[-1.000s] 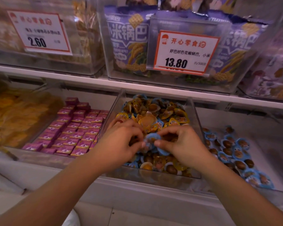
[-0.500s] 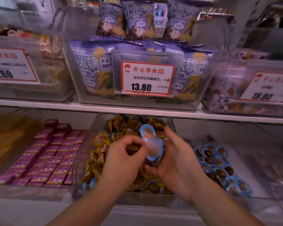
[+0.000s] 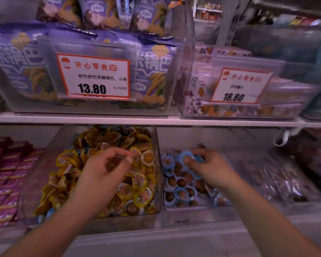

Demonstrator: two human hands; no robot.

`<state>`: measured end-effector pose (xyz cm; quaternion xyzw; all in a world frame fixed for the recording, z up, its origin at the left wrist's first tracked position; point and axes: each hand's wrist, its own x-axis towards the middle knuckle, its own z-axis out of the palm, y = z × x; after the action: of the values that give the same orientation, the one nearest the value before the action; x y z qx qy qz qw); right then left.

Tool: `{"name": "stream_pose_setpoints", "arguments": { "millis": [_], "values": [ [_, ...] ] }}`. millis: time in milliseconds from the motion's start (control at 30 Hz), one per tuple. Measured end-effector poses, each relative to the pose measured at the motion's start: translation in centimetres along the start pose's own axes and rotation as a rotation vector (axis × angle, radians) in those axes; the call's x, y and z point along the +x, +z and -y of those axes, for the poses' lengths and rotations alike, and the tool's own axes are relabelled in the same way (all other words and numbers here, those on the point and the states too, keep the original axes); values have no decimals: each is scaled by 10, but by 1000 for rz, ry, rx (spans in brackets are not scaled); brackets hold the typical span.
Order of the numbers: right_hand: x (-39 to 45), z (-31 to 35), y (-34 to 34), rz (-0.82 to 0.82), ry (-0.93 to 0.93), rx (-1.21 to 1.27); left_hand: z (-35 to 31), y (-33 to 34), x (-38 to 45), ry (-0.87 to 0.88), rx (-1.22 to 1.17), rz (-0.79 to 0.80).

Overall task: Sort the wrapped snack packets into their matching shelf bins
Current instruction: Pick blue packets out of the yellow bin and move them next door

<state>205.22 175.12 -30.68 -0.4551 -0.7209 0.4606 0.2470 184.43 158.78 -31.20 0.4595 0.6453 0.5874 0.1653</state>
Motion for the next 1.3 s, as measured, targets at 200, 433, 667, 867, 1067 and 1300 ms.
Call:
{"name": "stream_pose_setpoints", "arguments": {
  "millis": [200,433,667,867,1067,1300],
  "values": [
    [49,-29,-10,-58,300,563,11,-9,1,93,296,76],
    [50,-19,-1,-405,-126,7,10,-59,13,251,574,91],
    [-28,61,77,-123,-754,-96,-1,-118,0,233,722,286],
    [-69,70,156,609,-884,-411,11,-147,-22,248,818,397],
    [-41,63,154,577,-804,-793,14,-152,-23,229,995,408],
    [-31,55,142,412,-826,-822,31,-121,-20,274,1103,107]
  ]
}}
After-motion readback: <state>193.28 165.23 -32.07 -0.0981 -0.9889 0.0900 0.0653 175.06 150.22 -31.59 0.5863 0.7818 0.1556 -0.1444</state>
